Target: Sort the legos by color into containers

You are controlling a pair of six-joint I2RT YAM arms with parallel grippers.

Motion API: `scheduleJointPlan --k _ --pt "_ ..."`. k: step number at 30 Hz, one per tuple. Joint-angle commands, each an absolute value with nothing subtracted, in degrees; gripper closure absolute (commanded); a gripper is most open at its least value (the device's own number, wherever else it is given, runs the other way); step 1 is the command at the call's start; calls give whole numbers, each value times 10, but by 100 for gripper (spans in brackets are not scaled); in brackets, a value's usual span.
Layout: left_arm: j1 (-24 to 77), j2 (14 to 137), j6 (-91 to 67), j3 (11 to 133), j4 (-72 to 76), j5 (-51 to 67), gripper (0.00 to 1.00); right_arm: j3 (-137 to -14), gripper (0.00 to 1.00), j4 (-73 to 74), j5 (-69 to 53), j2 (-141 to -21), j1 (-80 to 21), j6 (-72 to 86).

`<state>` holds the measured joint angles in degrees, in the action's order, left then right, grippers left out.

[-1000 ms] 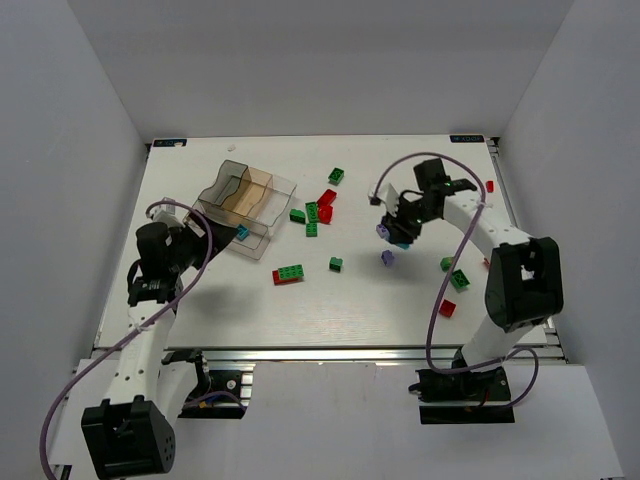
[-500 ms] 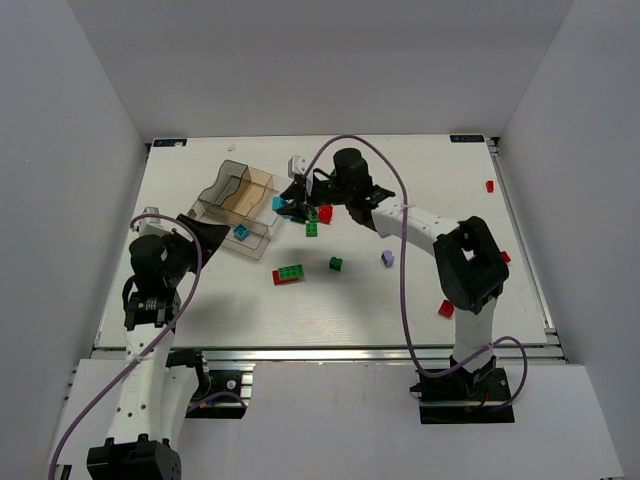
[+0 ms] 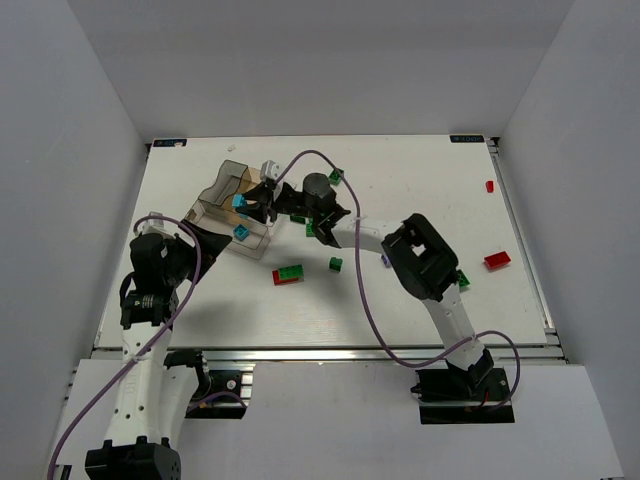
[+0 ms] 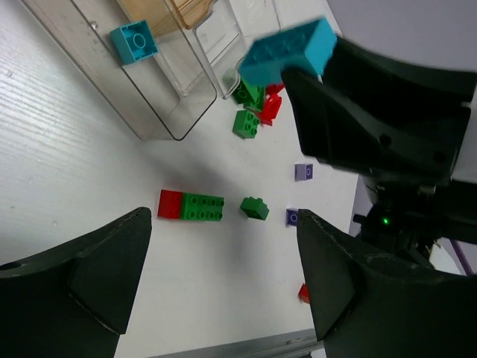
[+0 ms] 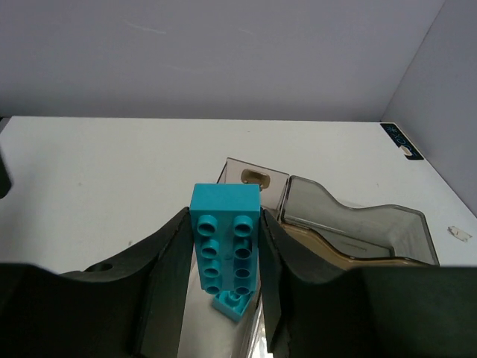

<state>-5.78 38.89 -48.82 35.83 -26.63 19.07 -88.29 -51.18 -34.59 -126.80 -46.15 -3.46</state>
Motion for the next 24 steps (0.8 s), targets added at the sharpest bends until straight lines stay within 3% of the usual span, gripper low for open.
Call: scheduleJointPlan --k 1,20,23,24 --pt "-54 386 -469 388 -298 204 12 -972 100 -542 -299 -1308 -465 -4" --pt "-65 418 -425 399 -292 229 11 -920 90 -438 -342 -1329 -488 -106" --pt "-65 417 -417 402 -295 231 11 -922 83 -425 -338 -1330 -490 -115" --pt "-65 417 -417 402 -295 232 11 -923 76 -423 -335 -1330 -490 -122"
